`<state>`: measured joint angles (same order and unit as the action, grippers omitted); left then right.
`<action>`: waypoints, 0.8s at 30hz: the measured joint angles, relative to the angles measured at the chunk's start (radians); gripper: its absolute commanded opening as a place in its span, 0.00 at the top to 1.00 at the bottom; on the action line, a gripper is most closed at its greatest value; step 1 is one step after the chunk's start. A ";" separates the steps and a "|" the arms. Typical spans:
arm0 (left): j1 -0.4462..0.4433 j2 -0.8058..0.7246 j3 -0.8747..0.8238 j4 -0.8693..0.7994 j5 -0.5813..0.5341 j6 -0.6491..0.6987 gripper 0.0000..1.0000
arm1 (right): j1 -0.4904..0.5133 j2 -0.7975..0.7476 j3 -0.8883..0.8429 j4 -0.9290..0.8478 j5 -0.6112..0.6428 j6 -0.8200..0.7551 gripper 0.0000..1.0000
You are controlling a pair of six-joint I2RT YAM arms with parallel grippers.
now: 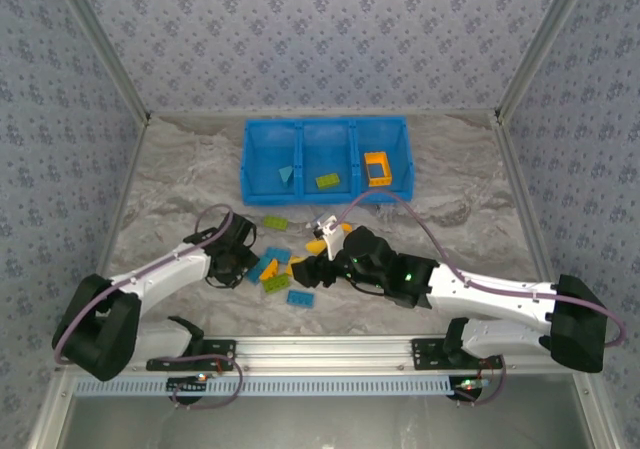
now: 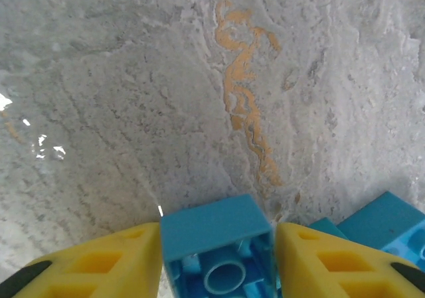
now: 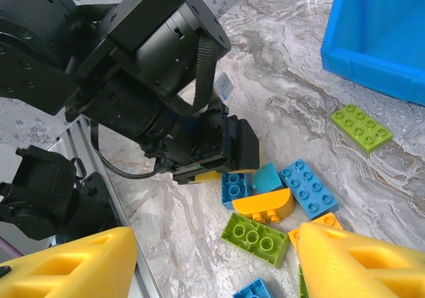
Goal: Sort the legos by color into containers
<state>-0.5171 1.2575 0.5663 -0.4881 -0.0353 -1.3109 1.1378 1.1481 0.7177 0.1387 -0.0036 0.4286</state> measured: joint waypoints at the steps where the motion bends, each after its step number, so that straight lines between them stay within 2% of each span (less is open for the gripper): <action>1: 0.000 0.005 0.000 0.002 -0.003 0.001 0.65 | 0.000 0.000 0.000 0.000 0.000 0.000 0.32; 5: -0.001 -0.008 0.012 -0.010 -0.026 0.001 0.75 | 0.000 0.000 0.003 -0.006 0.008 0.000 0.33; 9: -0.010 -0.106 0.036 -0.091 -0.104 0.021 0.78 | -0.002 -0.013 0.006 -0.029 0.038 0.000 0.33; 14: -0.036 -0.154 0.235 -0.191 -0.203 0.169 0.78 | -0.052 -0.091 0.005 -0.052 0.108 0.010 0.32; 19: -0.042 0.015 0.508 -0.192 -0.270 0.396 0.78 | -0.163 -0.138 -0.001 -0.009 0.167 0.031 0.32; 24: -0.039 0.272 0.727 -0.194 -0.302 0.582 0.79 | -0.207 -0.111 0.018 -0.006 0.204 0.032 0.32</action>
<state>-0.5560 1.5295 1.2934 -0.6823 -0.3370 -0.7292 0.9306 1.0370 0.7353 0.1322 0.2001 0.4610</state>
